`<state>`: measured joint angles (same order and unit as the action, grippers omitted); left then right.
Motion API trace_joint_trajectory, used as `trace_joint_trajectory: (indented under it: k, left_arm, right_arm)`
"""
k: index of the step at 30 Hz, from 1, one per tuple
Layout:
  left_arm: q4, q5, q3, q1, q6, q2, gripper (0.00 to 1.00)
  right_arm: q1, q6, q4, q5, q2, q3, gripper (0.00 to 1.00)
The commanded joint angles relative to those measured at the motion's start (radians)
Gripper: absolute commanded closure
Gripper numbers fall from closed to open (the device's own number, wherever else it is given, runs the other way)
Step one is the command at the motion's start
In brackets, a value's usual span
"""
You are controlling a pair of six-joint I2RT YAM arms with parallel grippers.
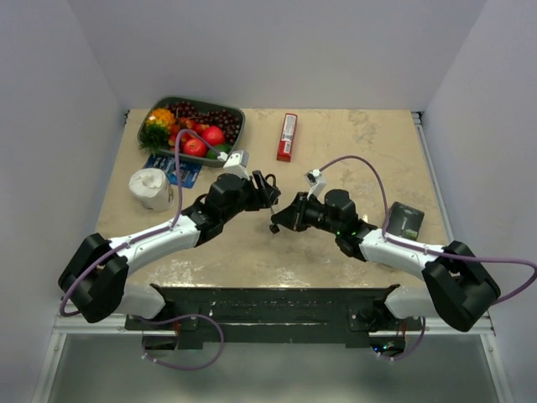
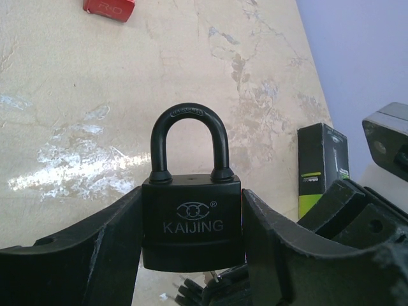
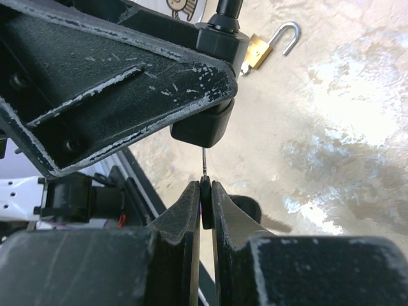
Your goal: Unlock with the key
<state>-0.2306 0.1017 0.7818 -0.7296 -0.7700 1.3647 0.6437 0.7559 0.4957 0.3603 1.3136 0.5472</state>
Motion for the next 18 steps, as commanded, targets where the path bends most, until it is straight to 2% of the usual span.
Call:
trace_joint_trajectory:
  k: [1,8,18]
  left_arm:
    - [-0.061,-0.019,0.030,-0.005,-0.005,-0.033,1.00]
    - [-0.062,-0.028,0.030,-0.007,-0.011,-0.024,1.00]
    - [-0.067,-0.045,0.030,-0.007,-0.023,-0.015,1.00]
  right_arm:
    - [0.013,-0.006,0.127,-0.270,-0.040,-0.015,1.00]
    - [0.039,-0.009,0.196,-0.350,-0.053,-0.026,1.00]
    - [0.077,-0.012,0.251,-0.359,0.038,0.016,1.00]
